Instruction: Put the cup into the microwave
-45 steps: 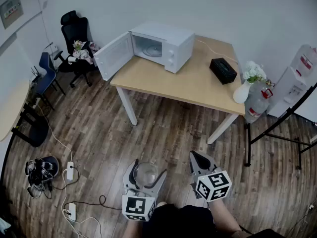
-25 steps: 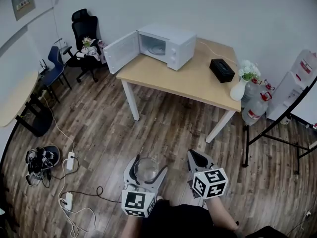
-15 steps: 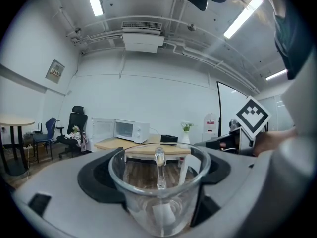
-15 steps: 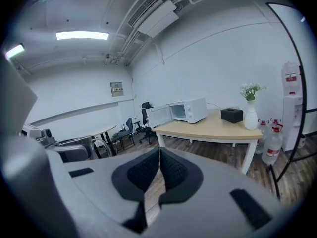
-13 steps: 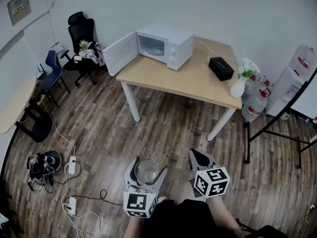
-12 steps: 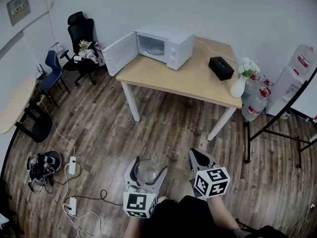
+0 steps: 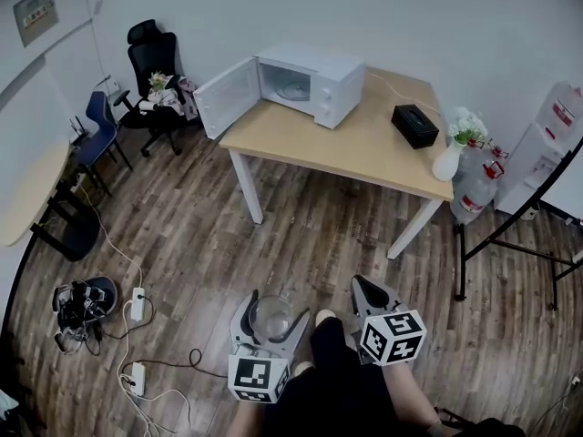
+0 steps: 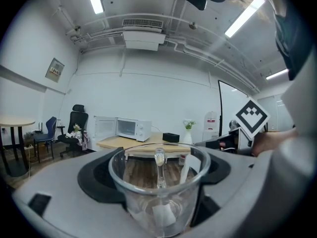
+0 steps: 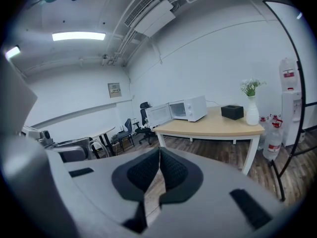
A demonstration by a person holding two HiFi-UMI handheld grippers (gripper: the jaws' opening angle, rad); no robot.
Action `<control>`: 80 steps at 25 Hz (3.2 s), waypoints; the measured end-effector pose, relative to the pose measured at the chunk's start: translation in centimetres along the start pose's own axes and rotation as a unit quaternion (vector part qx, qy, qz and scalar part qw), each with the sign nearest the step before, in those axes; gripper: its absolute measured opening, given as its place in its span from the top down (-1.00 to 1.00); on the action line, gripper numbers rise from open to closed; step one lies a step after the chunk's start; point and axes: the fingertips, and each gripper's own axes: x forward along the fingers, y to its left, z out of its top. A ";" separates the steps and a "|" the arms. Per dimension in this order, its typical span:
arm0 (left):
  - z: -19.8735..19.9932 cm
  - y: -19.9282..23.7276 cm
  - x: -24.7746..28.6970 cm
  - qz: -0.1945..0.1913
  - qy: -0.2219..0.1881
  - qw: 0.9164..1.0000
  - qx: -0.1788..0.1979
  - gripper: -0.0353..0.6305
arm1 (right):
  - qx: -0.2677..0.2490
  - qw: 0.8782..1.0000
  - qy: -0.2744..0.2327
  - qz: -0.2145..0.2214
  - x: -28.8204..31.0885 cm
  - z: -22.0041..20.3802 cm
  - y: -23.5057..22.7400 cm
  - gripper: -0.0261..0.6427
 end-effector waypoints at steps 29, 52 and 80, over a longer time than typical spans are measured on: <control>3.1 8.2 14.5 0.020 -0.007 1.000 -0.002 -0.40 | -0.003 1.000 0.017 0.008 14.5 6.3 -6.2 0.94; 3.5 11.2 24.1 0.059 -0.007 0.998 -0.010 -0.40 | -0.003 0.999 0.020 0.043 23.5 9.5 -11.6 0.94; 3.6 12.2 25.9 0.081 0.000 0.997 -0.021 -0.40 | 0.023 0.998 0.049 0.038 24.9 8.1 -13.4 0.94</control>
